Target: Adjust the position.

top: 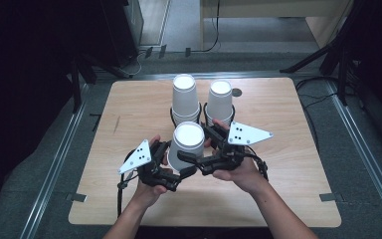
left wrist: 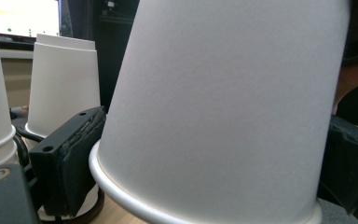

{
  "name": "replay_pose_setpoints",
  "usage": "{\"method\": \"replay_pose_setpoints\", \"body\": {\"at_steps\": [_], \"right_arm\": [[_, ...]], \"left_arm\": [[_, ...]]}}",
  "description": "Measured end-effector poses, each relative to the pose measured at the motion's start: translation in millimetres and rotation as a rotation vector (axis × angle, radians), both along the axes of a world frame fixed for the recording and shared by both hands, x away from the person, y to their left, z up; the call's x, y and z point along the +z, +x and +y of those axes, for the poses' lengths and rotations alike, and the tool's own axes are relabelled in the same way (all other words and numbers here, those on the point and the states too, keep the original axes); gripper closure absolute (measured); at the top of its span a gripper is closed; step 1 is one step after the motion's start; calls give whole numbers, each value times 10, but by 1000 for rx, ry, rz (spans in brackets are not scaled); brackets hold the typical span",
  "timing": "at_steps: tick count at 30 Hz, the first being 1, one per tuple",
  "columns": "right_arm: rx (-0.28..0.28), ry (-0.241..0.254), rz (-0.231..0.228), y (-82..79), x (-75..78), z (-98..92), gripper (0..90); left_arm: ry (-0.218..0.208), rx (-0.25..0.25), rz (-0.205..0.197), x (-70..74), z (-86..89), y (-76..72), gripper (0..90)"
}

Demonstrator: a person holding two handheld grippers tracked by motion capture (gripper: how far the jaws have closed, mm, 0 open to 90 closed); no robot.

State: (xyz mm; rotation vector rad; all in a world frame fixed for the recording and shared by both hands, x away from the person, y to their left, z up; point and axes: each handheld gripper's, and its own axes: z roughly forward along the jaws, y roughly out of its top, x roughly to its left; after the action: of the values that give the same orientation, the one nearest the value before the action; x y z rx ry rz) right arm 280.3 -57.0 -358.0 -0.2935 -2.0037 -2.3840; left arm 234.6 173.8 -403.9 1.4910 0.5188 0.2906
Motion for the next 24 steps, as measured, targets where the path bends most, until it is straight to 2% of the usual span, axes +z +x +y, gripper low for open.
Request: {"method": "replay_pose_setpoints", "body": {"at_steps": [9, 15, 24], "right_arm": [[9, -9, 5, 10, -21, -6, 219], [12, -38, 9, 15, -24, -7, 210], [-5, -74, -2, 1, -19, -36, 168]], "left_arm": [[28, 7, -8, -3, 19, -5, 63], [59, 13, -12, 0, 43, -16, 62], [57, 18, -16, 27, 87, -20, 63]]}}
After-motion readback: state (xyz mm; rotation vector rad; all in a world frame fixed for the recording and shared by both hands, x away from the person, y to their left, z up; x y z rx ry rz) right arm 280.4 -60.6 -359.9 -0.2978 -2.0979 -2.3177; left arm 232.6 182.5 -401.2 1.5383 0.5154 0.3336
